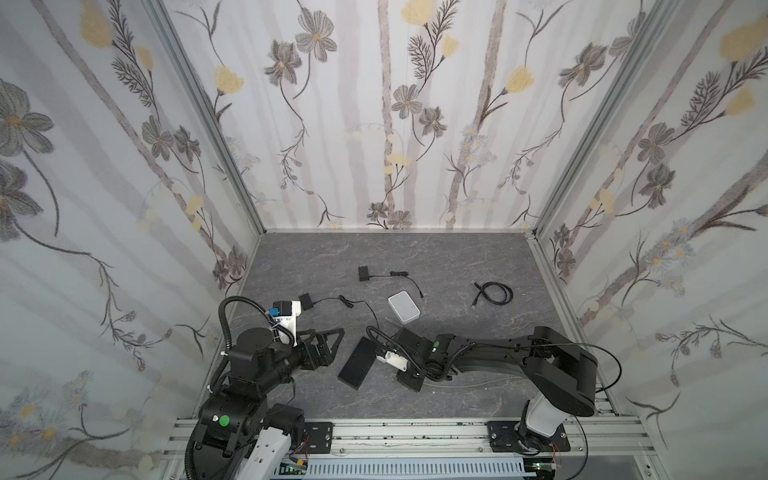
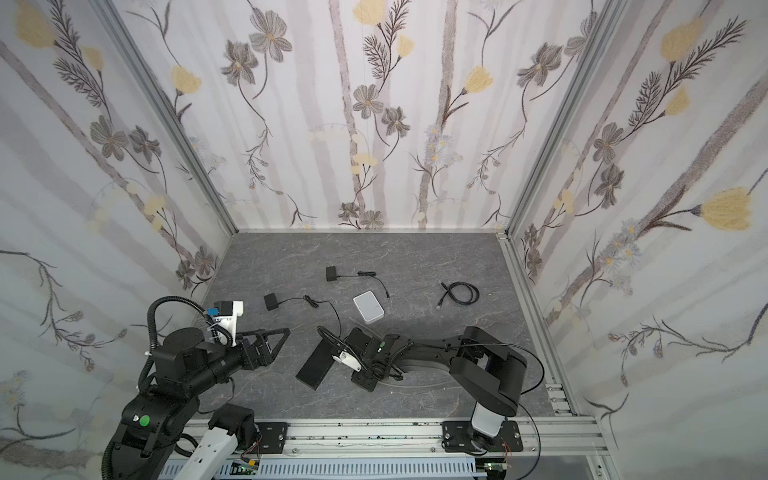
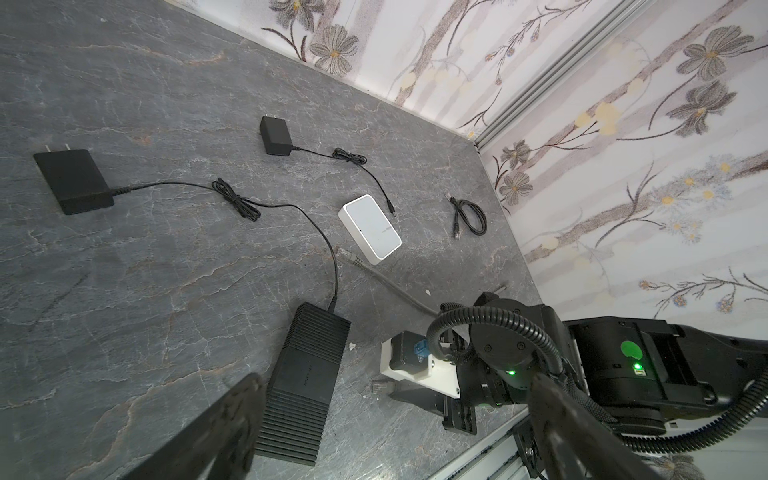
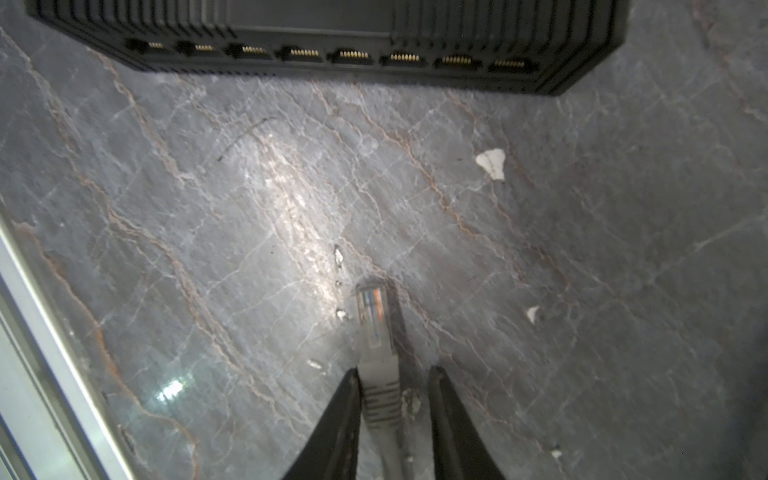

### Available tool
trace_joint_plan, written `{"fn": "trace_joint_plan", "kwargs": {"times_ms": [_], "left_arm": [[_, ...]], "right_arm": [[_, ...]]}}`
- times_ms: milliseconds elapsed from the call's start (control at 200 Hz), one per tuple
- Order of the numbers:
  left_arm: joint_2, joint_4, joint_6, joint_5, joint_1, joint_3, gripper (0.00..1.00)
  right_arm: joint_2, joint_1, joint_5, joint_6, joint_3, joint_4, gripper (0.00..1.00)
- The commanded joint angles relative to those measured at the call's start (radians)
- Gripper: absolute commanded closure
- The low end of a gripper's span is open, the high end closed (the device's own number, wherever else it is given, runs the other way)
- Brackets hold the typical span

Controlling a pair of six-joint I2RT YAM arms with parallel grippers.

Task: Insert the plug into the switch port
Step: 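Grasp a grey ethernet plug with the right gripper and lift it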

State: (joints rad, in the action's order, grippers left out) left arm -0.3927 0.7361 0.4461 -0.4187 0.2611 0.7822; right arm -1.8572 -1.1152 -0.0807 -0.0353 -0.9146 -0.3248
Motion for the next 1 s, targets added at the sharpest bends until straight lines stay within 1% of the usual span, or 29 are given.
{"fn": "trace_joint_plan", "kwargs": {"times_ms": [0,125,220,305,415,500,595,680,745,849,939,994], "left_arm": [[0.001,-0.02,0.002,0.0,-0.003,0.0,0.0],[-0.001,-0.022,0.001,0.001,-0.004,0.0,0.0],[-0.001,-0.02,0.006,0.01,-0.005,-0.003,0.0],[-0.004,-0.015,0.009,0.025,-0.004,0.0,0.0],[-0.015,0.006,-0.002,0.061,-0.006,0.013,0.0],[-0.014,-0.012,-0.018,0.06,-0.006,0.007,0.0],[0.001,-0.021,-0.031,0.096,-0.006,0.006,0.0],[0.015,-0.049,-0.029,0.096,-0.006,-0.013,0.0],[-0.002,-0.059,-0.016,0.087,-0.004,-0.027,0.0],[-0.064,-0.019,0.007,0.12,-0.004,-0.008,0.0],[-0.123,-0.016,0.013,0.094,-0.003,0.009,0.0],[-0.149,-0.011,0.102,0.138,-0.003,0.01,0.0]], "right_arm": [[0.004,-0.002,-0.017,-0.018,0.014,-0.044,0.72],[0.006,-0.002,-0.015,-0.017,0.015,-0.043,0.75],[0.027,-0.001,0.01,-0.019,0.017,-0.042,0.86],[0.056,-0.001,0.039,-0.019,0.02,-0.042,0.89],[0.117,-0.002,0.067,-0.02,0.02,-0.05,0.92],[0.18,-0.002,0.092,-0.015,0.022,-0.058,0.94],[0.254,-0.005,0.129,-0.008,0.021,-0.077,0.96],[0.361,-0.008,0.156,0.0,0.023,-0.095,0.97],[0.432,-0.009,0.166,0.009,0.028,-0.102,0.97],[0.531,-0.01,0.168,0.037,0.034,-0.115,0.96],[0.587,-0.01,0.167,0.067,0.039,-0.136,0.96],[0.611,-0.01,0.181,0.086,0.047,-0.144,0.96]]}}
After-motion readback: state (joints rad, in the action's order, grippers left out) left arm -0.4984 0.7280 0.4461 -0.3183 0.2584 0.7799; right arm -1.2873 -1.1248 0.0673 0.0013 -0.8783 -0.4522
